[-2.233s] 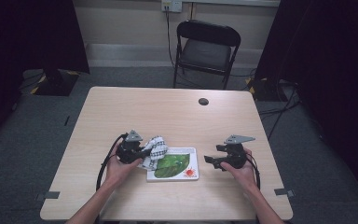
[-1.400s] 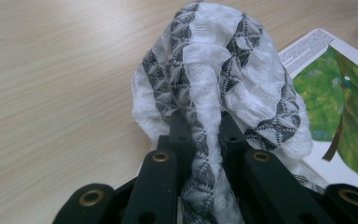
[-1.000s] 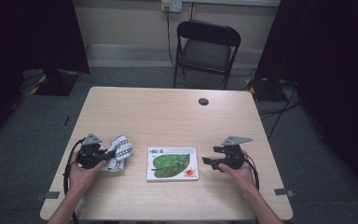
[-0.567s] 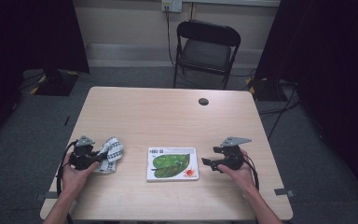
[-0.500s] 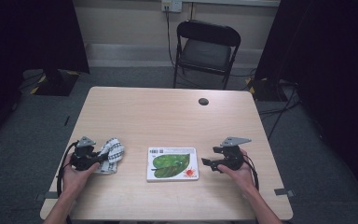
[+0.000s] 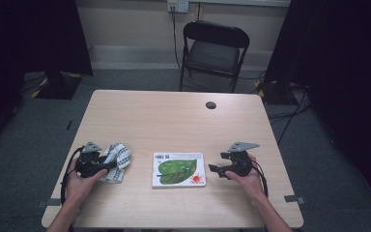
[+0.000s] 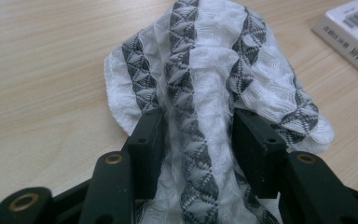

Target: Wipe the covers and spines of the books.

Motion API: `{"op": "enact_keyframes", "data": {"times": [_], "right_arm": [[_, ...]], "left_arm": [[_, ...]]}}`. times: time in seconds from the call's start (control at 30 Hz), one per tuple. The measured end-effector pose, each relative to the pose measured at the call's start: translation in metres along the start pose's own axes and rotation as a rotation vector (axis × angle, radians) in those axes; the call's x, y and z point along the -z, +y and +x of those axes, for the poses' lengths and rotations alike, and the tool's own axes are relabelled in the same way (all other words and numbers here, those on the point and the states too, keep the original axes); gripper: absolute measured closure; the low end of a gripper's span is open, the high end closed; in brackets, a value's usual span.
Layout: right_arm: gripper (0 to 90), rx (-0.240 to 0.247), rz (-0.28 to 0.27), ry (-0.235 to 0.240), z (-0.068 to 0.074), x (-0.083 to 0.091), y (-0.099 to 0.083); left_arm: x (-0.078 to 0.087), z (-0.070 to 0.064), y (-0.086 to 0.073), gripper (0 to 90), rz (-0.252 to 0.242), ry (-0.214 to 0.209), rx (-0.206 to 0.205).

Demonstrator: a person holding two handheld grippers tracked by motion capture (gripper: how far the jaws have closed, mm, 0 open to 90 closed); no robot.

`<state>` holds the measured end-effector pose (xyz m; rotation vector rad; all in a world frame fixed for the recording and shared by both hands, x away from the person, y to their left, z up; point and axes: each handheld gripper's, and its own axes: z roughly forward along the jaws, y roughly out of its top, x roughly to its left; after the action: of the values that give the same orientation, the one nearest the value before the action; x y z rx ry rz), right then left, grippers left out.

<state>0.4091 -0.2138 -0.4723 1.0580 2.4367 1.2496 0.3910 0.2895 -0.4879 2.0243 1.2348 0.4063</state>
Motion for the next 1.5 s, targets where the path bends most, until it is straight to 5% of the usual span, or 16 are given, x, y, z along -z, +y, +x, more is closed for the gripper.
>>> {"op": "enact_keyframes", "data": {"times": [0.3,0.57,0.8,1.0,1.3,1.5], "right_arm": [[22.2,0.001,-0.002,0.001,0.000,0.000,0.000],[22.3,0.004,0.000,0.004,0.001,-0.001,0.000],[22.5,0.006,-0.004,0.002,0.001,-0.001,0.000],[23.2,0.011,-0.014,0.001,0.001,0.000,0.001],[23.6,0.019,-0.015,0.005,0.003,0.001,0.003],[23.5,0.047,-0.004,0.014,0.010,0.001,0.020]], "left_arm": [[-0.001,0.006,0.002,48.4,0.007,0.025,0.011],[-0.004,-0.003,0.001,37.2,0.023,0.050,-0.077],[0.000,-0.001,0.005,24.6,-0.005,0.063,-0.021],[0.018,-0.005,0.016,16.5,-0.103,0.024,0.085],[0.028,-0.030,0.035,18.4,-0.156,-0.014,0.035],[0.020,-0.056,0.054,33.5,-0.165,-0.048,-0.043]]}}
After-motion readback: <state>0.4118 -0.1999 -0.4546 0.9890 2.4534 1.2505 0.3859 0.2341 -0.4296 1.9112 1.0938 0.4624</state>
